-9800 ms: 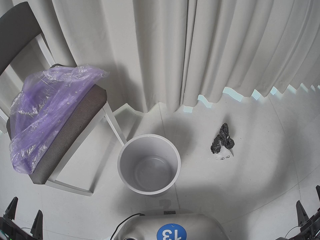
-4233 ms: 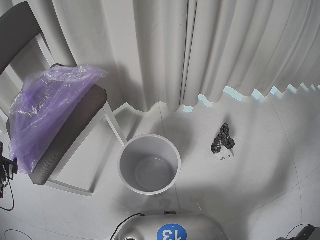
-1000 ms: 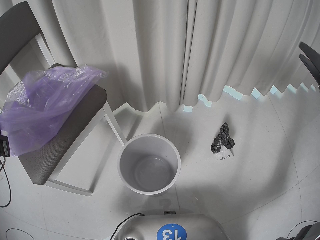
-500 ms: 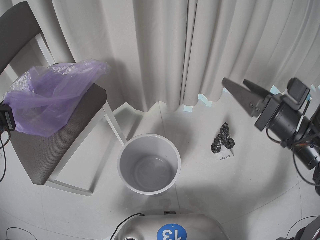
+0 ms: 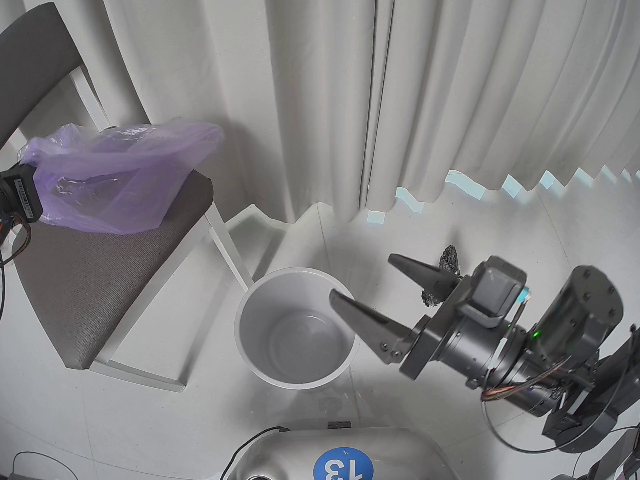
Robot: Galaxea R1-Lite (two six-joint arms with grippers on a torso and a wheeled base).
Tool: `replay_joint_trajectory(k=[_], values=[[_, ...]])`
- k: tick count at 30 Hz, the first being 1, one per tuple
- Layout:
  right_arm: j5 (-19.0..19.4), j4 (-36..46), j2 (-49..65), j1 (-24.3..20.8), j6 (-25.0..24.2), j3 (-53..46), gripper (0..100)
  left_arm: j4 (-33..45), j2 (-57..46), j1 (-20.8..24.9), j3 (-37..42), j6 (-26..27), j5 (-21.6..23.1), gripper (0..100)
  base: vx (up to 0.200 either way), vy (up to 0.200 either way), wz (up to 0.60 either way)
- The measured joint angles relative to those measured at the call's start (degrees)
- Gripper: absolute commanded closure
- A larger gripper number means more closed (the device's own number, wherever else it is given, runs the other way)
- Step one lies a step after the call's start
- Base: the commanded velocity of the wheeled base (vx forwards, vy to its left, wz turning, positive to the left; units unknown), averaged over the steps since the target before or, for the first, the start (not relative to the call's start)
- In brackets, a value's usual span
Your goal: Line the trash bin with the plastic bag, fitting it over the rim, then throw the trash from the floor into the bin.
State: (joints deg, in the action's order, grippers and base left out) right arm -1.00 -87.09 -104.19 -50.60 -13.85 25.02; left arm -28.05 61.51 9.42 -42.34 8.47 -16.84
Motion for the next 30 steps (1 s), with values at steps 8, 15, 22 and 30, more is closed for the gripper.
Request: replay_joint_trajectory(k=[8, 15, 22, 30], values=[[-0.1, -1.9, -8.1, -1.7, -0.5, -1.3, 0, 0.1, 0.5, 7.4, -5.6, -1.6, 0.3, 100, 0.000, 0.000, 0.00], [-0.1, -1.9, -10.1, -2.8, -2.2, -1.1, 0, 3.5, 1.4, 10.8, -9.4, -4.2, 0.4, 100, 0.000, 0.000, 0.00], [-3.4, -1.9, -12.0, -2.3, -3.3, 1.9, 0, 3.4, 0.7, 13.2, -10.1, -7.5, 4.0, 100, 0.000, 0.000, 0.00], [-8.8, -1.9, -16.5, -0.8, -5.6, 8.4, 0, 3.8, -1.5, 13.8, -10.1, -10.7, 7.9, 100, 0.000, 0.000, 0.00]])
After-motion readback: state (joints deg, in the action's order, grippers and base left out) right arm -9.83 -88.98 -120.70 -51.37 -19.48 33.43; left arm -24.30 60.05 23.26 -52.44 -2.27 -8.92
